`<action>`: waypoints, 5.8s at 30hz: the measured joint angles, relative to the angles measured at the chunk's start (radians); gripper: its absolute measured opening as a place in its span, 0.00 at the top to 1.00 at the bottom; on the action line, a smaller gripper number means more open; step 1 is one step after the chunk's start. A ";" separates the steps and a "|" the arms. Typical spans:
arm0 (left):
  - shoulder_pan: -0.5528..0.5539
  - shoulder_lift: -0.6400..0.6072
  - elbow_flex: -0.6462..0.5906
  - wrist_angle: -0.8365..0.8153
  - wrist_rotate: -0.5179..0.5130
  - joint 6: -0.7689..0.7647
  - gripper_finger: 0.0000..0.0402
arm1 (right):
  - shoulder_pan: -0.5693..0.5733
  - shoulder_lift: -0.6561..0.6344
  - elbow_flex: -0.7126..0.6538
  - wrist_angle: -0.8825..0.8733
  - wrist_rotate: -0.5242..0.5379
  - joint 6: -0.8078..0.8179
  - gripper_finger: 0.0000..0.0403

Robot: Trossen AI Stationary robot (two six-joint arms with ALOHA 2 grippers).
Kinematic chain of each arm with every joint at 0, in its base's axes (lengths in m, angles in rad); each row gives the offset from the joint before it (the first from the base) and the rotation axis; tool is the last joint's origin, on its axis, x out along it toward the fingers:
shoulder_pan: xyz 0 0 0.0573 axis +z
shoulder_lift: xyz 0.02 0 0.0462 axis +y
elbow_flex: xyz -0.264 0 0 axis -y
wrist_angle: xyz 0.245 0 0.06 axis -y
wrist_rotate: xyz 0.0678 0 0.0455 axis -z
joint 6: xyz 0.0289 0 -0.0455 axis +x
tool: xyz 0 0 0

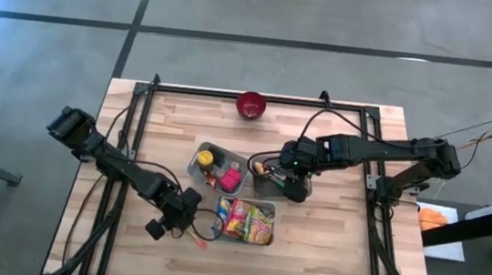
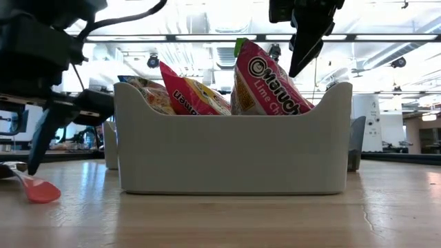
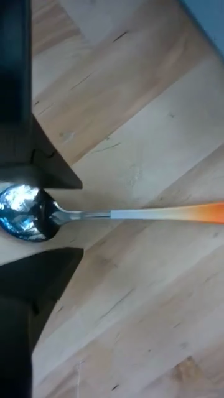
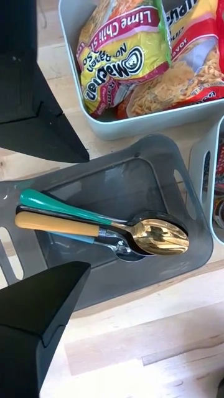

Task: Pick & Place Food Item
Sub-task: Put the orange spoon into the black bin

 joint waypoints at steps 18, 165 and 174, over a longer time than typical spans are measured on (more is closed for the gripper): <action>0.000 -0.004 0.002 0.027 0.057 -0.082 1.00 | 0.000 0.000 0.000 0.001 -0.012 0.003 0.33; 0.858 -0.363 0.346 0.126 0.575 -0.813 0.62 | 0.341 0.052 -0.210 0.183 -0.189 -0.622 0.41; 0.860 -0.364 0.348 0.092 0.572 -0.817 0.62 | 0.371 0.143 -0.082 0.173 -0.088 -0.980 0.30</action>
